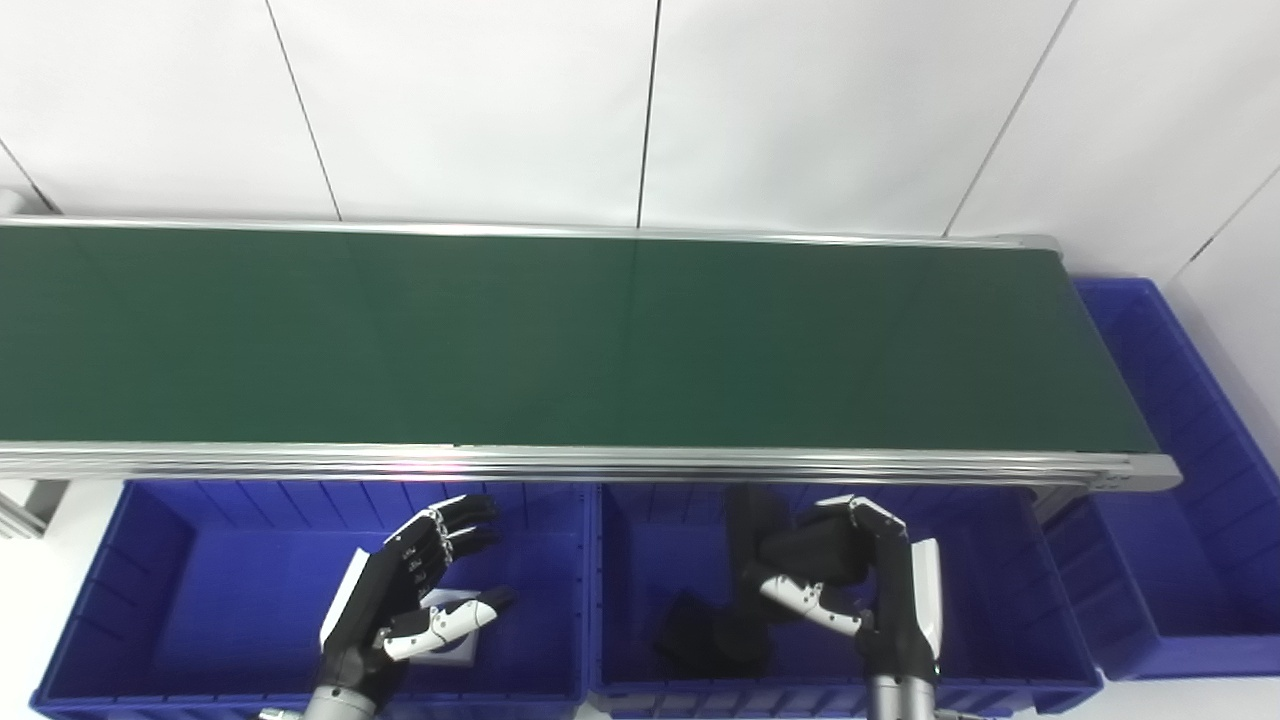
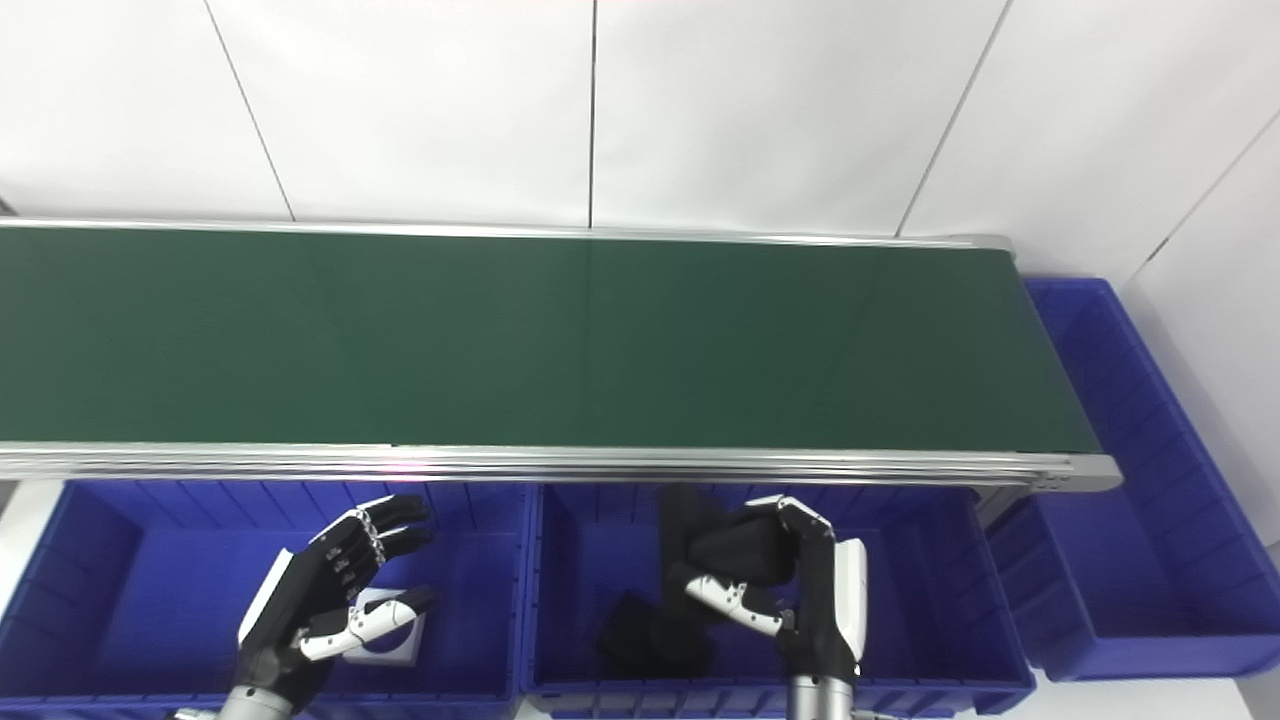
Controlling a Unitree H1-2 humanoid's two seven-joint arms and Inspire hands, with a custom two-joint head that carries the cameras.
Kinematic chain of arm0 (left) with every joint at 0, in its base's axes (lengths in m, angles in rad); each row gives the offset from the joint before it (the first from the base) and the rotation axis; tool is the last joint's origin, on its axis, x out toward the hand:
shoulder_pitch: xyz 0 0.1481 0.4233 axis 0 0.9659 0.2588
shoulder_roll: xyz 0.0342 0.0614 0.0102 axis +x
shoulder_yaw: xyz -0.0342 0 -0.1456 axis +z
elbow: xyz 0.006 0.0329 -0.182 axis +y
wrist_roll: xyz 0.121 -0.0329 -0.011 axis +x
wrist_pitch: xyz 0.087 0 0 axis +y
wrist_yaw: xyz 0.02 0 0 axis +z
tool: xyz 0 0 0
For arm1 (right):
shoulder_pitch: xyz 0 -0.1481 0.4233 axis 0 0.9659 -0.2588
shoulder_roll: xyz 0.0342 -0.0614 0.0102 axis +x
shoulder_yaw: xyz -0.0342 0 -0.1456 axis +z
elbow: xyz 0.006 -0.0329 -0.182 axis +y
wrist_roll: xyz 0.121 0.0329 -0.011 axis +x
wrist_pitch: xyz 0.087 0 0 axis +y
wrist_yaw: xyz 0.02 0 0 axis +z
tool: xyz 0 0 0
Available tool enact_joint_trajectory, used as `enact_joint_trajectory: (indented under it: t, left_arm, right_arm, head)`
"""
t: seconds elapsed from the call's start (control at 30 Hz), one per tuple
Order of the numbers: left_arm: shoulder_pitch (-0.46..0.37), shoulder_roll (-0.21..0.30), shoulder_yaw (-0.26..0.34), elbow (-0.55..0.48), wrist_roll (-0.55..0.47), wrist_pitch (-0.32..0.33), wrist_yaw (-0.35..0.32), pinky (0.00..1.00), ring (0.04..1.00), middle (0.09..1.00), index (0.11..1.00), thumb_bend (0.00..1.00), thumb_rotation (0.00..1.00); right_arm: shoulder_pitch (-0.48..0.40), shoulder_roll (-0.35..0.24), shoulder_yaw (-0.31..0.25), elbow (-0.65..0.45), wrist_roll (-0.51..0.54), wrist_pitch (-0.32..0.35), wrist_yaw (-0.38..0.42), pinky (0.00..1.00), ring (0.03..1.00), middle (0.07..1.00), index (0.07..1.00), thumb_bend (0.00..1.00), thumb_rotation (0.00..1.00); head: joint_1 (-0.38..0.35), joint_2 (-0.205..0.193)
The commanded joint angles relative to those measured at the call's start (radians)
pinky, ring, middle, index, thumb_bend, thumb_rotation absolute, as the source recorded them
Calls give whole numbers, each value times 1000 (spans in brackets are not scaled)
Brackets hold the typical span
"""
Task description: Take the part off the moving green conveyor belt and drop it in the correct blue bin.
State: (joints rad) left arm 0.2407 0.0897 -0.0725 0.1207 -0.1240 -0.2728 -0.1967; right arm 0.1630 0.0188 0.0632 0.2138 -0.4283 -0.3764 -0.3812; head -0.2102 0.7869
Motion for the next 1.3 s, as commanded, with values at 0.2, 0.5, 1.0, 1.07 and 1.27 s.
enact_joint_trajectory:
  t: [0.2, 0.5, 1.0, 1.07, 1.27]
  left_arm:
    - [-15, -3, -1, -20, 10, -21, -2, 795, 717, 771, 741, 617, 0]
    - [-16, -6, -2, -23, 8, -13, -2, 789, 708, 768, 739, 603, 0]
    - [-17, -22, -6, 0, 43, -17, 16, 785, 721, 765, 737, 613, 0]
    - [-18, -24, -7, 4, 53, -23, 18, 778, 720, 764, 738, 610, 0]
    - [-24, -27, -5, 20, 56, -41, 12, 778, 713, 768, 744, 599, 0]
  right_arm:
    - [0, -10, 7, -89, -9, 31, 31, 882, 927, 960, 968, 734, 328]
    - [21, -31, 37, -168, -57, 167, 121, 809, 983, 1000, 1000, 847, 559]
    - [19, -76, 96, -100, 73, -21, 192, 851, 955, 995, 1000, 727, 309]
    - [18, -88, 115, -87, 69, -38, 205, 811, 927, 975, 992, 706, 285]
    - [21, -93, 147, -54, 107, -53, 248, 731, 846, 897, 911, 693, 176]
  head:
    - [6, -6]
    - [5, -11]
    - [42, -58]
    - [49, -65]
    - [69, -87]
